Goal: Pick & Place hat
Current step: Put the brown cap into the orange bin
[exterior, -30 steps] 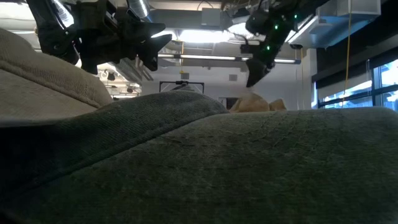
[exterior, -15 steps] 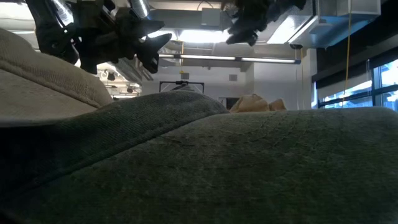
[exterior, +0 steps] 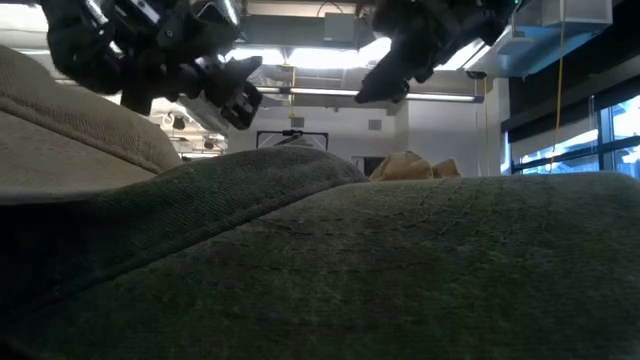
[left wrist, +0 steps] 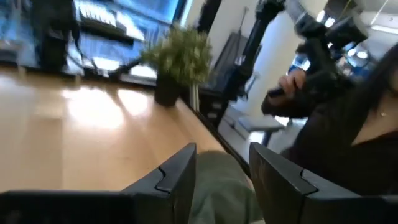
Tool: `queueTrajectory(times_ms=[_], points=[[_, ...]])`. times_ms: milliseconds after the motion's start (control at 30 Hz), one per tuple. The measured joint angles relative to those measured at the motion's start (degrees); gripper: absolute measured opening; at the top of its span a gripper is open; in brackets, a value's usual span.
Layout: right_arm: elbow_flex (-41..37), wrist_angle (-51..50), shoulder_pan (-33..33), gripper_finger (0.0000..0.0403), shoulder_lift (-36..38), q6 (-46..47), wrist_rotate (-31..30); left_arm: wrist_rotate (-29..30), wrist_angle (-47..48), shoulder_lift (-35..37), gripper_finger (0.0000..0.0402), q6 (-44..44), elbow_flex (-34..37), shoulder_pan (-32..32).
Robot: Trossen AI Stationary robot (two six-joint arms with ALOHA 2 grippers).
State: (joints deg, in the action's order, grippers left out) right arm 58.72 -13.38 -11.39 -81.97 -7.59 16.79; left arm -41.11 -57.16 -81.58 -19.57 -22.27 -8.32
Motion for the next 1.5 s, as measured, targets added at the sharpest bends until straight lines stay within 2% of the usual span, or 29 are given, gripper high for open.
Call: queueTrajectory(times_ms=[100, 167, 267, 300, 367, 467, 600, 700, 867, 1000, 1133, 1333, 1500], points=[[-0.2, 0.0, -0.4, 0.0209, 0.0, 0.0, -4.6, 5.1, 16.2, 1.5, 0.0143, 2.0, -4.0, 3.5], [-0.2, 0.0, -0.7, 0.0209, 0.0, -0.3, -7.4, 12.3, 34.0, 3.2, 0.0143, 5.6, -7.8, 6.3], [-0.2, 0.3, -1.4, 0.0209, 0.0, -0.4, -10.0, 26.6, 61.1, 4.1, 0.0143, 9.0, -14.6, 11.1], [-0.2, 0.3, -1.7, 0.0209, 0.0, -0.5, -10.5, 29.9, 68.4, 4.1, 0.0143, 8.6, -16.6, 12.8], [-0.2, 0.4, -2.2, 0.0209, 0.0, -1.4, -11.2, 32.3, 77.3, 4.0, 0.0143, 5.2, -20.1, 16.4], [-0.2, 0.5, -3.3, 0.0209, 0.0, -3.0, -11.3, 32.1, 80.5, 4.0, 0.0143, -1.8, -22.9, 22.0], [-0.2, 1.2, -4.4, 0.0209, 0.0, -4.1, -11.3, 33.7, 78.7, 4.0, 0.0143, -12.0, -23.7, 29.2], [-0.2, 1.2, -4.7, 0.0209, 0.0, -5.4, -11.3, 39.4, 78.8, 3.3, 0.0143, -17.6, -23.7, 34.1], [-0.2, 1.1, -4.9, 0.0209, 0.0, -6.6, -11.2, 45.8, 77.5, 0.4, 0.0143, -19.1, -23.7, 39.6], [-0.2, 0.3, -4.9, 0.0209, 0.0, -7.7, -11.2, 45.7, 76.1, -3.5, 0.0143, -23.7, -23.7, 41.2], [-0.2, -0.5, -4.9, 0.0209, 0.0, -7.8, -11.2, 41.8, 77.0, -8.1, 0.0143, -26.7, -23.7, 42.1], [-0.2, -0.6, -4.9, 0.0209, 0.0, -7.9, -11.2, 39.7, 80.4, -13.8, 0.0143, -26.6, -24.0, 41.6], [-0.2, -0.6, -4.9, 0.0209, 0.0, -7.9, -11.2, 40.3, 81.5, -15.0, 0.0142, -21.6, -24.3, 40.4]])
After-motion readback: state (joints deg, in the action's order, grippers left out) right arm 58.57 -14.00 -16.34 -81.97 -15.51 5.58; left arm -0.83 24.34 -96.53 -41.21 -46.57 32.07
